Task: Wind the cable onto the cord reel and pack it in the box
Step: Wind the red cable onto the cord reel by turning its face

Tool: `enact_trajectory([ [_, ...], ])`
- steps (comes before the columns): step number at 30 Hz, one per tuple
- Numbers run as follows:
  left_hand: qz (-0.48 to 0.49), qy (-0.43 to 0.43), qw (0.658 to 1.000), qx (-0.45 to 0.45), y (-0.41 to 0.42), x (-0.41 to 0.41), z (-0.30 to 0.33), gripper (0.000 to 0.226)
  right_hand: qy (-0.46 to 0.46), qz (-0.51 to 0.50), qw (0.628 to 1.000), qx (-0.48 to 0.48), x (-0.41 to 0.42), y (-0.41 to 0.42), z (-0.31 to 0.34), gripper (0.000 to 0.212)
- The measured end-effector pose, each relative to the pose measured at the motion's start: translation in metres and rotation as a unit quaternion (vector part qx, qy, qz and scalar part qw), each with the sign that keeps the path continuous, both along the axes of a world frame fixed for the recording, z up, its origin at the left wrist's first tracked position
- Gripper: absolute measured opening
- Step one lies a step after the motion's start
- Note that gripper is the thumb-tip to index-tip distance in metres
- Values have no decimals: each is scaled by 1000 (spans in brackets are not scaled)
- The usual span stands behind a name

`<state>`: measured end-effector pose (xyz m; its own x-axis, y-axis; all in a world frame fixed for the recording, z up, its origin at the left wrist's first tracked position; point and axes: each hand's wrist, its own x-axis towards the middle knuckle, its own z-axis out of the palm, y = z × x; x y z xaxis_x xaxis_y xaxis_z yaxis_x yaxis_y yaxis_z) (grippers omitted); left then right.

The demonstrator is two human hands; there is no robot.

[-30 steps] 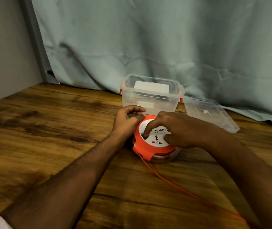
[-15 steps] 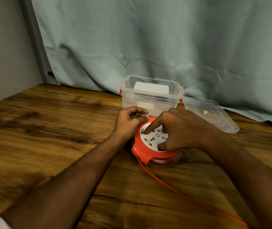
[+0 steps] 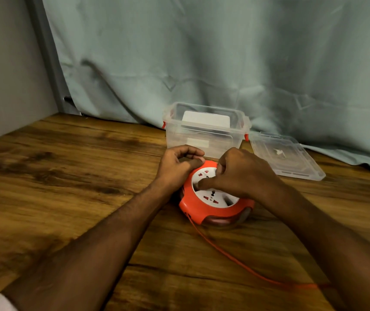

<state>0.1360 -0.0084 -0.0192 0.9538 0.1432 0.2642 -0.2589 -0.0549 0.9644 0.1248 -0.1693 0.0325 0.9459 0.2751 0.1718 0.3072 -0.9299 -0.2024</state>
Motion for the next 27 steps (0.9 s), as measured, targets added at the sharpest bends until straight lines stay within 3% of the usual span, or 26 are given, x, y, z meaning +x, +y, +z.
enact_trajectory([
  [3, 4, 5, 1000, 5, 1, 2, -1, 19, -38, 59, 995, -64, -2, -4, 9, 58],
  [6, 6, 2, 1000, -3, 0, 4, -3, 20, 3, 115, 991, -67, -3, -12, 26, 21],
  [8, 5, 3, 1000, -4, 0, 5, -3, 20, 75, 166, 976, -115, -5, -17, 33, 30],
  [11, 1, 2, 1000, -2, 1, 7, -5, 20, 145, 214, 960, -104, -5, -18, 30, 43],
  [18, 8, 0, 1000, -6, 6, 11, -8, 20, 115, 264, 953, -97, 1, -20, 26, 54],
  [23, 8, 11, 1000, -16, 6, 11, -9, 19, 93, 255, 954, -126, 0, -19, 27, 67],
  [27, 2, 9, 1000, -15, 4, 11, -8, 20, 47, 231, 962, -138, -1, -19, 26, 64],
])
